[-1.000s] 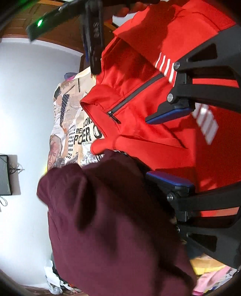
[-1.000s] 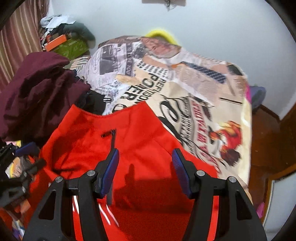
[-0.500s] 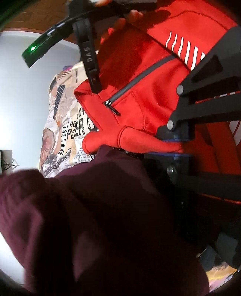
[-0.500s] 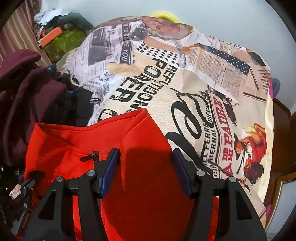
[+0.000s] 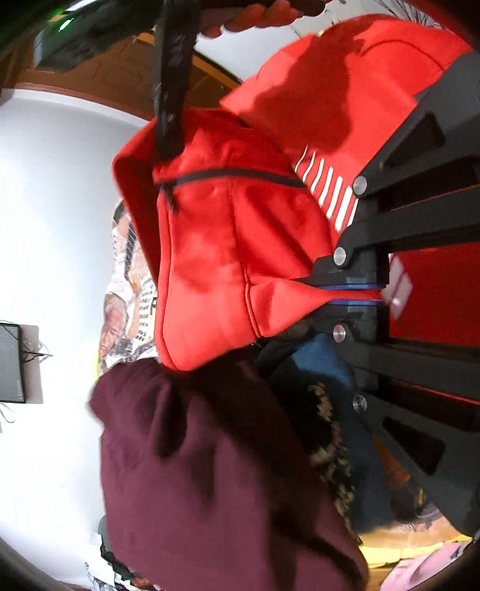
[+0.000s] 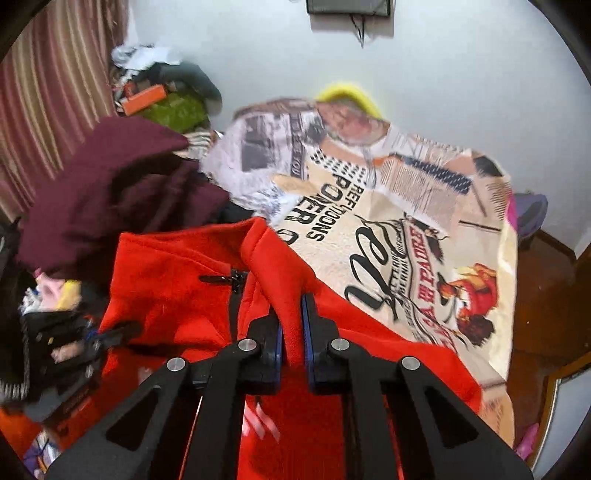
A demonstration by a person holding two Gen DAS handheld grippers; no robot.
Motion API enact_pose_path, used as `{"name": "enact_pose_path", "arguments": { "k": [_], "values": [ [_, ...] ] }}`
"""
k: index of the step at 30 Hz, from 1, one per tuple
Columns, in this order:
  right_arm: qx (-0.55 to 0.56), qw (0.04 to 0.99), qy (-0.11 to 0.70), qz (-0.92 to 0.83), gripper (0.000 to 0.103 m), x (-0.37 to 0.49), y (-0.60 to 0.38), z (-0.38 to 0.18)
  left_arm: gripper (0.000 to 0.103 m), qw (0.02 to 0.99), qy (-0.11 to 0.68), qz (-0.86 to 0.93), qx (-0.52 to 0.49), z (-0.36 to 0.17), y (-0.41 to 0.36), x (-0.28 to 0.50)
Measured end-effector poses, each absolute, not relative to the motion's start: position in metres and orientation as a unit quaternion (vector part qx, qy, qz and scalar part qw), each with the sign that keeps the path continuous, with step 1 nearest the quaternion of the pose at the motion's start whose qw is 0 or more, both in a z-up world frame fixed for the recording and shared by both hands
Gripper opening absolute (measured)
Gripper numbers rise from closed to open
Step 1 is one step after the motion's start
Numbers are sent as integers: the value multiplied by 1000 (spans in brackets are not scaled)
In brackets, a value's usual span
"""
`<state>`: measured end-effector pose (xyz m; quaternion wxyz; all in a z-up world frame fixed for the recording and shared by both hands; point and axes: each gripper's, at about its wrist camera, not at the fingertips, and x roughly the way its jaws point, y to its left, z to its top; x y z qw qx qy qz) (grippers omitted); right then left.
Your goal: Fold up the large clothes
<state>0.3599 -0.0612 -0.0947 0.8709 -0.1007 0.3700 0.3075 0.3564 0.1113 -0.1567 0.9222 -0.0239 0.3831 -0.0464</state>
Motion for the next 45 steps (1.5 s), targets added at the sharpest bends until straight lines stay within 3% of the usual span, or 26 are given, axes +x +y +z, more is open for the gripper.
{"name": "enact_pose_path", "arguments": {
  "k": [10, 25, 28, 30, 33, 40, 43, 45],
  "values": [
    [-108, 878, 357, 302, 8, 261, -103, -92, 3, 930, 362, -60, -6, -124, 103, 278],
    [-74, 871, 396, 282, 8, 208, -136, -138, 4, 911, 408, -66, 3, -153, 97, 228],
    [-69, 868, 403, 281, 8, 200, -144, -145, 19, 902, 426, -64, 8, -164, 97, 217],
    [-69, 865, 408, 283, 8, 195, -151, -148, 36, 899, 435, -51, 11, -171, 98, 210],
    [-64, 864, 414, 280, 8, 188, -160, -151, 43, 901, 432, -19, 26, -175, 102, 202],
    [-80, 870, 407, 268, 10, 187, -159, -136, 49, 909, 417, -4, 0, -158, 114, 207],
    [-86, 876, 385, 277, 20, 187, -150, -128, 52, 917, 398, -17, 0, -143, 107, 212],
    [-81, 880, 381, 273, 39, 193, -145, -127, 61, 924, 383, -18, -3, -135, 100, 219]
  ]
}}
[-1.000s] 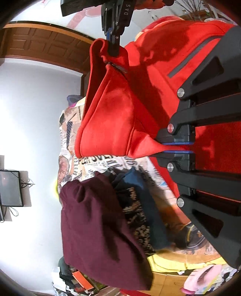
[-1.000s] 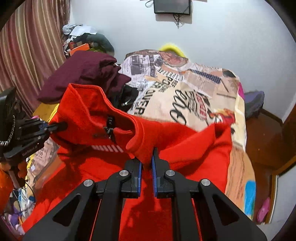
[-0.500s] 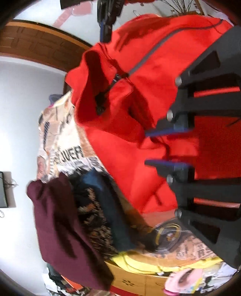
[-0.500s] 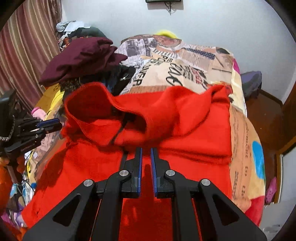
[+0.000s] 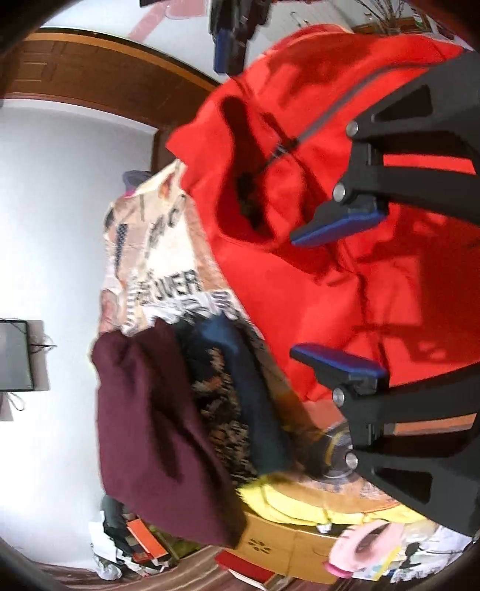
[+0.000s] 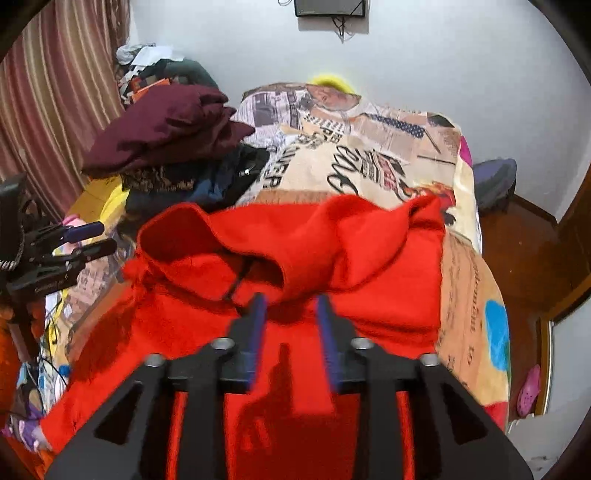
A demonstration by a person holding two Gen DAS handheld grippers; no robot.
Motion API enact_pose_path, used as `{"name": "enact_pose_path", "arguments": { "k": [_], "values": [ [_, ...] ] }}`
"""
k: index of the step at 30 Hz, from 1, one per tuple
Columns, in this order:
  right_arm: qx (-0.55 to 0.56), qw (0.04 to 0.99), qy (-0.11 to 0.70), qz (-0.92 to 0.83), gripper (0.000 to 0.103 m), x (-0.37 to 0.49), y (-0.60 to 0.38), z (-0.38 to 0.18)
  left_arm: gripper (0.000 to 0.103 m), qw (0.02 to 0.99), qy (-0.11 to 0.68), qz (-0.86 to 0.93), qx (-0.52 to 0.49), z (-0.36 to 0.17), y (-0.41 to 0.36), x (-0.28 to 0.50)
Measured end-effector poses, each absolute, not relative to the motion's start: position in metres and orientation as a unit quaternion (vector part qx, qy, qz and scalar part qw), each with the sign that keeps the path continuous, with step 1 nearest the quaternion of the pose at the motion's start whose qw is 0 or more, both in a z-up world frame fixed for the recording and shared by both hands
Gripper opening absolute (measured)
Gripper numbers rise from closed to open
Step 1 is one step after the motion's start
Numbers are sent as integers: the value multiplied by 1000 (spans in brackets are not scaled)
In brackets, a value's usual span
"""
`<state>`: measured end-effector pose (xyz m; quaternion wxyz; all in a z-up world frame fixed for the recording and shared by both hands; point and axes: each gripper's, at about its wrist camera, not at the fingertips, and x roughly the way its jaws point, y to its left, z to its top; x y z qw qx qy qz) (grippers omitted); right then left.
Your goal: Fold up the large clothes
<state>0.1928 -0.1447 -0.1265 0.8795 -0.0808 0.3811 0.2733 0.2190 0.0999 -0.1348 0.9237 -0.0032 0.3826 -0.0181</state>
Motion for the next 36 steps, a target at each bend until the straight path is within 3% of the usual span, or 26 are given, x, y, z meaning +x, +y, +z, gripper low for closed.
{"name": "enact_pose_path", "arguments": {
  "k": [2, 10, 14, 18, 21, 29, 36],
  "values": [
    [-70, 881, 382, 272, 44, 201, -138, -127, 63, 928, 373, -21, -10, -132, 94, 227],
    [-102, 866, 420, 250, 44, 233, -110, -160, 62, 908, 417, -32, 23, -173, 66, 267],
    [-106, 869, 422, 237, 43, 238, -110, -172, 41, 901, 433, -23, 18, -194, 65, 276],
    [-60, 889, 387, 239, 18, 238, -125, -159, 16, 900, 434, -33, 7, -199, 70, 278],
    [-29, 892, 372, 255, 9, 238, -133, -145, 10, 906, 420, -47, 10, -187, 69, 273],
    [-42, 894, 354, 272, 7, 199, -141, -123, 9, 926, 365, -73, 56, -146, 53, 230],
    [-58, 885, 389, 250, 7, 181, -152, -153, 9, 903, 421, -78, 34, -175, 53, 227]
  ]
}}
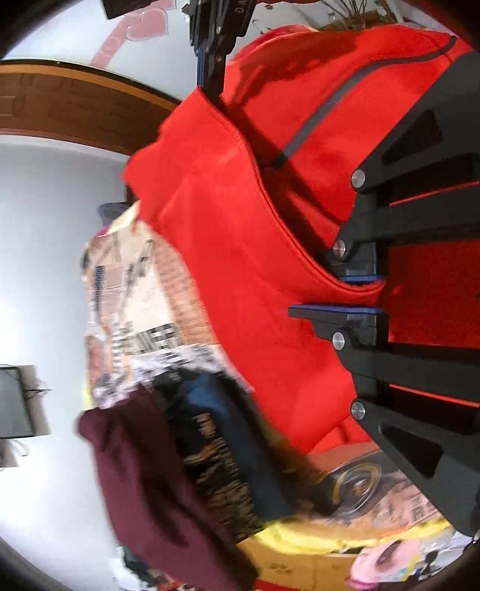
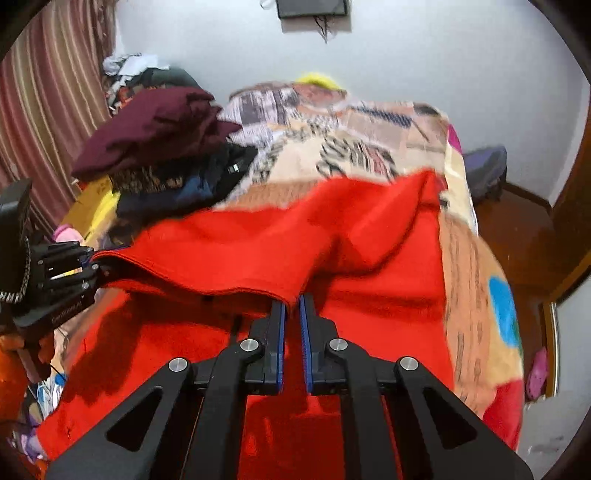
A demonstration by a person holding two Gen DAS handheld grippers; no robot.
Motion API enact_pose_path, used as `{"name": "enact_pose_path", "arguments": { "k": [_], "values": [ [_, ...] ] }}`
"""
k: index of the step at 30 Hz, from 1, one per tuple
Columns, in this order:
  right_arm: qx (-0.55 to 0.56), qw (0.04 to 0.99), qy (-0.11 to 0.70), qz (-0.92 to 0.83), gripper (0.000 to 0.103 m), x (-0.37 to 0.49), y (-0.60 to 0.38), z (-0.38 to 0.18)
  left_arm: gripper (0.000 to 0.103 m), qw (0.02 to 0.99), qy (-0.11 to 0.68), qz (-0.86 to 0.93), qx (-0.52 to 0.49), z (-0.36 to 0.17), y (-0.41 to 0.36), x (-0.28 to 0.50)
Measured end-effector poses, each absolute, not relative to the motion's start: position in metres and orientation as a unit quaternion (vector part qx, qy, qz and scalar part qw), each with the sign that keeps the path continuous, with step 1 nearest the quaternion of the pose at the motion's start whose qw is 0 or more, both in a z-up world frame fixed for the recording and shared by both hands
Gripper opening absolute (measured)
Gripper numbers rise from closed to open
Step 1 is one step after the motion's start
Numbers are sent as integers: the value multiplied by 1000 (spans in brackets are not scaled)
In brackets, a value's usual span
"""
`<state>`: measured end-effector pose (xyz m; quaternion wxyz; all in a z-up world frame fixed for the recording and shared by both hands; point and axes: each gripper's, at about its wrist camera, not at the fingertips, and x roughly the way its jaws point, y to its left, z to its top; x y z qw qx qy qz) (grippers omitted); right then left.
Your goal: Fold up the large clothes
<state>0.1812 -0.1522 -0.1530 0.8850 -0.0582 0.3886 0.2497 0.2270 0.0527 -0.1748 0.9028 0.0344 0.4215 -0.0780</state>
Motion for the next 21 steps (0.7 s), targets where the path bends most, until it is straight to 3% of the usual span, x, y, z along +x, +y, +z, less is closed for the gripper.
{"name": "enact_pose_path", "arguments": {
  "k": [4, 7, 9, 11, 17, 19, 21],
  "values": [
    [-44, 869, 427, 246, 7, 182, -164, -175, 9, 890, 447, -78, 34, -193, 50, 221],
    [-36, 866, 435, 245, 7, 180, -173, -180, 17, 891, 444, -82, 49, -197, 44, 210],
    [-32, 870, 429, 239, 7, 179, -178, -174, 37, 890, 446, -78, 58, -198, 43, 206],
    [-28, 876, 421, 233, 7, 179, -183, -165, 50, 891, 445, -64, 60, -195, 46, 203],
    [-4, 889, 398, 227, 9, 187, -191, -136, 70, 900, 433, -36, 21, -172, 72, 197],
    [7, 891, 396, 223, 17, 193, -194, -129, 71, 908, 418, -33, 0, -160, 84, 195],
    [18, 896, 387, 217, 39, 199, -197, -124, 74, 915, 403, -28, -12, -149, 95, 193]
  ]
}}
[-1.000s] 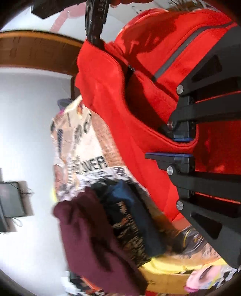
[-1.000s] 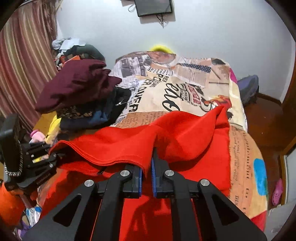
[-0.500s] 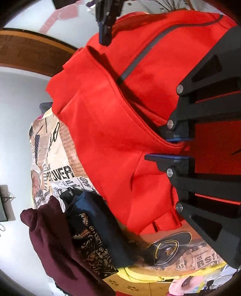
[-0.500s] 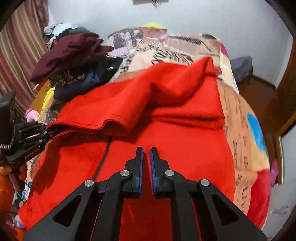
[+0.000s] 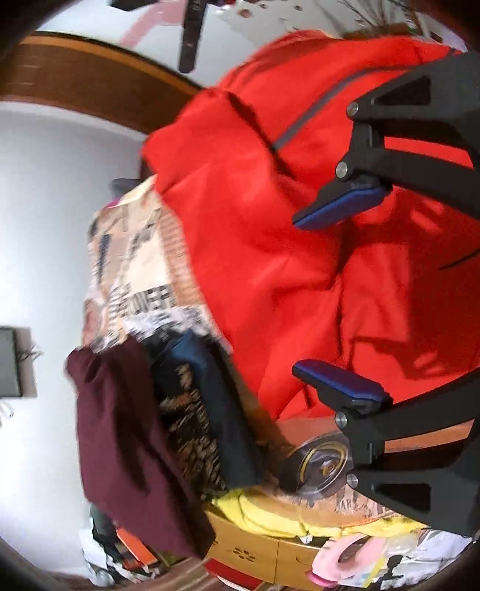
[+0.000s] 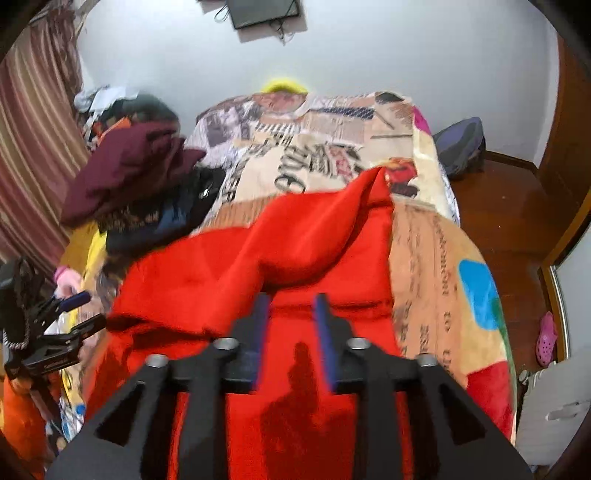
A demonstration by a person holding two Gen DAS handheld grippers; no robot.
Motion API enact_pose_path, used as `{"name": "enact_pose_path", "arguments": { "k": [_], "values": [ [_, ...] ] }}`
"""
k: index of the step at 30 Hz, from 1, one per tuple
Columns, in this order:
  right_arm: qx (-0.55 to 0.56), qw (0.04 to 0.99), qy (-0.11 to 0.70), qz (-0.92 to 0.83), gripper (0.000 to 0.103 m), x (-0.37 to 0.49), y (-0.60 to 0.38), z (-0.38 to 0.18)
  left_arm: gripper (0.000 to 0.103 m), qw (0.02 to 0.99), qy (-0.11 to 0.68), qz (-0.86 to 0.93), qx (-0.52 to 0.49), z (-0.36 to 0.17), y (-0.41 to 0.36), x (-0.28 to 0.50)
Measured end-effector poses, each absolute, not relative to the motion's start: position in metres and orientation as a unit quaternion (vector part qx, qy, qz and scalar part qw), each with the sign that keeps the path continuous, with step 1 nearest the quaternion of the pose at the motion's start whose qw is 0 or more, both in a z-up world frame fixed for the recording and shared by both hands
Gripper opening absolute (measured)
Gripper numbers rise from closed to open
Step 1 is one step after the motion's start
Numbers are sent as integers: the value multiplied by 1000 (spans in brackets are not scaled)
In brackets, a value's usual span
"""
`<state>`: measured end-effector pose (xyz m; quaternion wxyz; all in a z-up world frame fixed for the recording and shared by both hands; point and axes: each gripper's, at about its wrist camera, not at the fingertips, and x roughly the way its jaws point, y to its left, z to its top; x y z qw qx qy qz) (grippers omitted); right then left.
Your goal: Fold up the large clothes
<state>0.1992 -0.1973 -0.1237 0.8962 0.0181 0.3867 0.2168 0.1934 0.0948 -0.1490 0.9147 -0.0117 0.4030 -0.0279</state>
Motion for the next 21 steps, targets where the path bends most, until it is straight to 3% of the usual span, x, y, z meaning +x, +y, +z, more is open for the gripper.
{"name": "enact_pose_path", "arguments": {
  "k": [2, 5, 6, 10, 21],
  "values": [
    [27, 903, 375, 206, 54, 205, -201, -119, 79, 924, 381, -16, -27, -136, 109, 192],
    [37, 907, 370, 196, 65, 218, -204, -115, 87, 934, 353, 18, -53, -124, 135, 195],
    [42, 907, 372, 194, 66, 224, -205, -115, 91, 935, 350, 33, -58, -124, 141, 199],
    [56, 905, 381, 180, 67, 247, -206, -114, 91, 924, 354, 105, -95, -138, 178, 220],
    [47, 871, 457, 174, 67, 310, -190, -155, 91, 860, 464, 122, -172, -237, 206, 275]
  ]
}}
